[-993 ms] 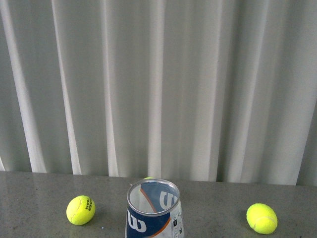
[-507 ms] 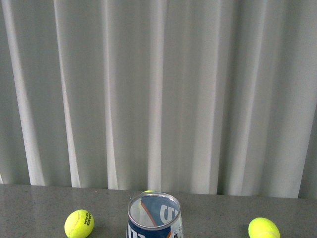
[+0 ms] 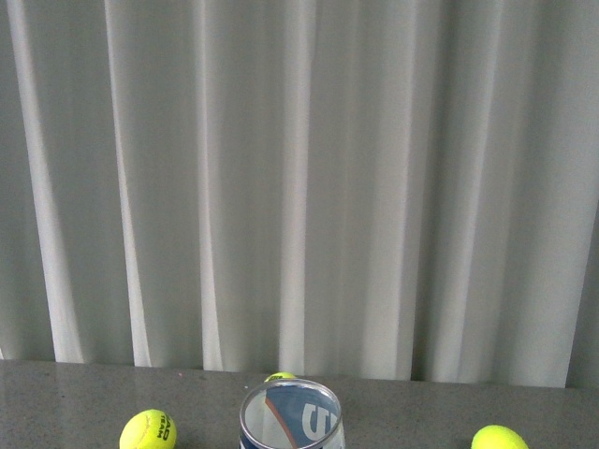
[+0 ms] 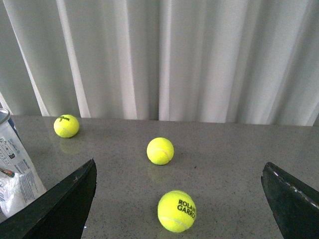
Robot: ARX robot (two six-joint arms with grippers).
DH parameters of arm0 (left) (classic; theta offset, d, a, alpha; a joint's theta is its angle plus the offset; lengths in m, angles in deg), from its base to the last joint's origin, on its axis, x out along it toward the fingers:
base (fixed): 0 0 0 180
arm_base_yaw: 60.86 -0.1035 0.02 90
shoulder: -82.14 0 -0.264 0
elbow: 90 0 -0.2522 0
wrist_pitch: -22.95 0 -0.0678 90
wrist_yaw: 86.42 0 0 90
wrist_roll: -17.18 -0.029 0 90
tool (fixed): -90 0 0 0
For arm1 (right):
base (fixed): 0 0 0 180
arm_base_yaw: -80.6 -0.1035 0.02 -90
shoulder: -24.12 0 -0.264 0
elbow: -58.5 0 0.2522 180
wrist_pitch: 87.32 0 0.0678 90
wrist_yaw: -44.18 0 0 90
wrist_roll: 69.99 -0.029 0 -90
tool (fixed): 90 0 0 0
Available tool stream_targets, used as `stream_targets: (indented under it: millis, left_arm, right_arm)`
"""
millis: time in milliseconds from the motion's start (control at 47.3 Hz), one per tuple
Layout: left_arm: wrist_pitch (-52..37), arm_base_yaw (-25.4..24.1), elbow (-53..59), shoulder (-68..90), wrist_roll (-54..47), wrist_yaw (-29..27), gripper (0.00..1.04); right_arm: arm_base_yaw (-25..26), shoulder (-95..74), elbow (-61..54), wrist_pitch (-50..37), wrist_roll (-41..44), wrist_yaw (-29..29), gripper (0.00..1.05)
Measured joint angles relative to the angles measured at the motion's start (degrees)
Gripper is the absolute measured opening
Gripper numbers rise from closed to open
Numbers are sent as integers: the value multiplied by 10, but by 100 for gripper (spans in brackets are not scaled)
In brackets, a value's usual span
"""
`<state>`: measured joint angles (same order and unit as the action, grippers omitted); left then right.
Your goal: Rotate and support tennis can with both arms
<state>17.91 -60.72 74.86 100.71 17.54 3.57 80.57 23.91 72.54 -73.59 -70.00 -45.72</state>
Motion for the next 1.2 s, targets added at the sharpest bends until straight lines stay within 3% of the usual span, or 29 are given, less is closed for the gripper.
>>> stream_targets:
  millis: [507,613,803,951,1205]
  left_arm:
    - [90,0,0,-90,0,0,4]
    - [183,0,0,-165,-1,0,4]
    - [187,0,0,-183,0,0,5]
    - [187,0,0,-183,-1,0,38]
    - [187,0,0,-184,-1,0,79]
  right_arm:
    - [0,0,0,0,0,0,98]
    - [0,0,0,0,0,0,98]
    - [0,0,0,0,0,0,98]
    - [0,0,0,0,0,0,98]
    - [0,0,0,0,0,0,98]
